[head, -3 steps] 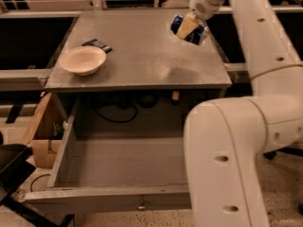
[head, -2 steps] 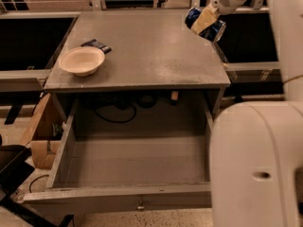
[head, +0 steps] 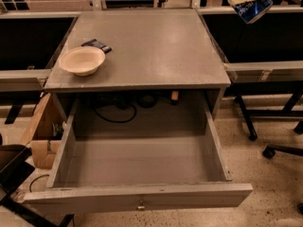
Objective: Place pepsi can into top drawer
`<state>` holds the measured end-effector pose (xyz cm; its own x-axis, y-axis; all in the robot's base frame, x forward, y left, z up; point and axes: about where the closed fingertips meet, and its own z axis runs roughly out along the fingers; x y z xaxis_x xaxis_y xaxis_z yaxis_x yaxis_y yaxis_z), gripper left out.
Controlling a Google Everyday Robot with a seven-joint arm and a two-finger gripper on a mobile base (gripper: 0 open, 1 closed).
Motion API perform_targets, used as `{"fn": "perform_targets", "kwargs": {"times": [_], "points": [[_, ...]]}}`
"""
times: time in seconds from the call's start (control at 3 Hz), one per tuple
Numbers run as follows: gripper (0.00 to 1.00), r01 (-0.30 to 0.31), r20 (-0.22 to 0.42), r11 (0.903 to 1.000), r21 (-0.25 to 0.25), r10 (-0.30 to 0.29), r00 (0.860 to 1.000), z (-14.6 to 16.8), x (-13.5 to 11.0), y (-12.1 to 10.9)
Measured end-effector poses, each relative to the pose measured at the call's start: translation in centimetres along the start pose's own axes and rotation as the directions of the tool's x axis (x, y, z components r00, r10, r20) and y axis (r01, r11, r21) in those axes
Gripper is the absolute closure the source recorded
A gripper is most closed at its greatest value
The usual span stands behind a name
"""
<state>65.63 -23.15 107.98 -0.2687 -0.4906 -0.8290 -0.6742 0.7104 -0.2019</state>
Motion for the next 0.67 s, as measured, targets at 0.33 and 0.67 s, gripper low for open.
{"fn": "perform_targets", "kwargs": {"times": [0.33,0.67], "points": [[1.00,0.019,0.191,0.9991,-0.038,-0.012,0.981,-2.5,-1.8,4.0],[1.00,-0.086,0.391,0.9893,-0.118,0.125,0.912,1.1,4.5,5.6]]}}
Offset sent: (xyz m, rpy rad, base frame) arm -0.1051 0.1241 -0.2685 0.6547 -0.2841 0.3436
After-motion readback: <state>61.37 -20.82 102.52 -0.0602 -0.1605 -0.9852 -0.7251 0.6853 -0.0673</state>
